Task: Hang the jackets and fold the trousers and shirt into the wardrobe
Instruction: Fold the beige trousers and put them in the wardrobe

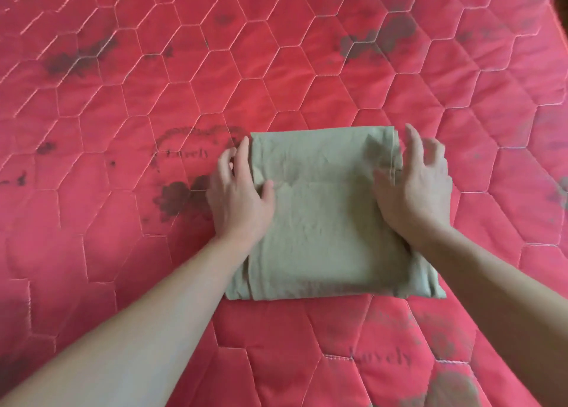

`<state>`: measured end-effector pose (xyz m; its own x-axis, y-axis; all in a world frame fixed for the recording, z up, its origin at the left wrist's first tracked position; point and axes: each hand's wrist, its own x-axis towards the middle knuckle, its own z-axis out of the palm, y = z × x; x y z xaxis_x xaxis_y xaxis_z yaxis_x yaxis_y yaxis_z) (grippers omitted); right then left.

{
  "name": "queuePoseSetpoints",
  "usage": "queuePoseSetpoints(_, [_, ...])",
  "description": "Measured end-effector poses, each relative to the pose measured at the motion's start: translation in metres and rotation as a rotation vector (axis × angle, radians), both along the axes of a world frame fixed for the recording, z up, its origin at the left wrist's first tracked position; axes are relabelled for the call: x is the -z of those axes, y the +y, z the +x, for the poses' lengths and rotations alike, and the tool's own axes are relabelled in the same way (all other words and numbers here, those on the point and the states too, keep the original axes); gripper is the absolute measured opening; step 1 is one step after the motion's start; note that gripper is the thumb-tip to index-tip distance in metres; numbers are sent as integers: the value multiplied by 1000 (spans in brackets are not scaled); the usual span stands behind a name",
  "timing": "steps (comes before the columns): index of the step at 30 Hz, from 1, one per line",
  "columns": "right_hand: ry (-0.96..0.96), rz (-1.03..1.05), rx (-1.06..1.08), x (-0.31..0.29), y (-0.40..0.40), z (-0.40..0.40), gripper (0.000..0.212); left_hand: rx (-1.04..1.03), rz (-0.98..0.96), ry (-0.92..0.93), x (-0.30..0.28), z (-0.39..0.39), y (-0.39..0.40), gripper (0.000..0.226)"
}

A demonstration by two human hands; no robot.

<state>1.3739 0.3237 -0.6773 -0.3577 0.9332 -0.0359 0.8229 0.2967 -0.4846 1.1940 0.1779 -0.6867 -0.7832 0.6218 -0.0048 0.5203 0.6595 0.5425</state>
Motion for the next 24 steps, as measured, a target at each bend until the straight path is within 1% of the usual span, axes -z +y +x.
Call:
queuePoseSetpoints(1, [-2, 104, -59, -6, -8, -9, 66, 73, -9, 132, -3, 8, 5, 65])
queuePoseSetpoints(2, [13, 159, -151, -10, -17, -21, 66, 174, -37, 200, -5, 17, 13, 64])
queuePoseSetpoints(4, [-12, 125, -357, -6, -33, -44, 61, 352, -206, 206, 1, 34, 32, 65])
queuePoseSetpoints(5, [-69, 83, -423, 1, -34, -52, 58, 380, -308, 199, 9, 38, 39, 65])
queuePoseSetpoints(6, [-134, 60, -455, 10, -30, -56, 56, 371, -370, 208, 18, 38, 45, 64])
queuePoseSetpoints(8, [-211, 94, -453, 29, -16, -54, 56, 331, -389, 250, 34, 34, 47, 63])
queuePoseSetpoints(10, [-204, 144, -428, 41, -10, -52, 58, 327, -363, 288, 43, 31, 48, 64])
queuePoseSetpoints(12, [-204, 149, -435, 43, -12, -53, 60, 334, -370, 301, 43, 33, 48, 67])
queuePoseSetpoints(16, [-275, 99, -432, 31, -14, -57, 66, 343, -389, 227, 34, 33, 48, 61])
queuePoseSetpoints(17, [-267, 72, -404, 27, -20, -56, 70, 337, -381, 210, 32, 35, 45, 61])
queuePoseSetpoints(19, [-192, 16, -302, 23, -43, -51, 79, 308, -371, 193, 28, 46, 32, 60])
queuePoseSetpoints(20, [-159, -9, -256, 23, -56, -46, 79, 293, -362, 189, 27, 53, 23, 61])
queuePoseSetpoints(23, [-174, -1, -247, 29, -83, -26, 62, 272, -323, 187, 24, 72, -4, 66])
queuePoseSetpoints(24, [-197, 22, -266, 31, -84, -21, 61, 275, -311, 191, 25, 76, -10, 65])
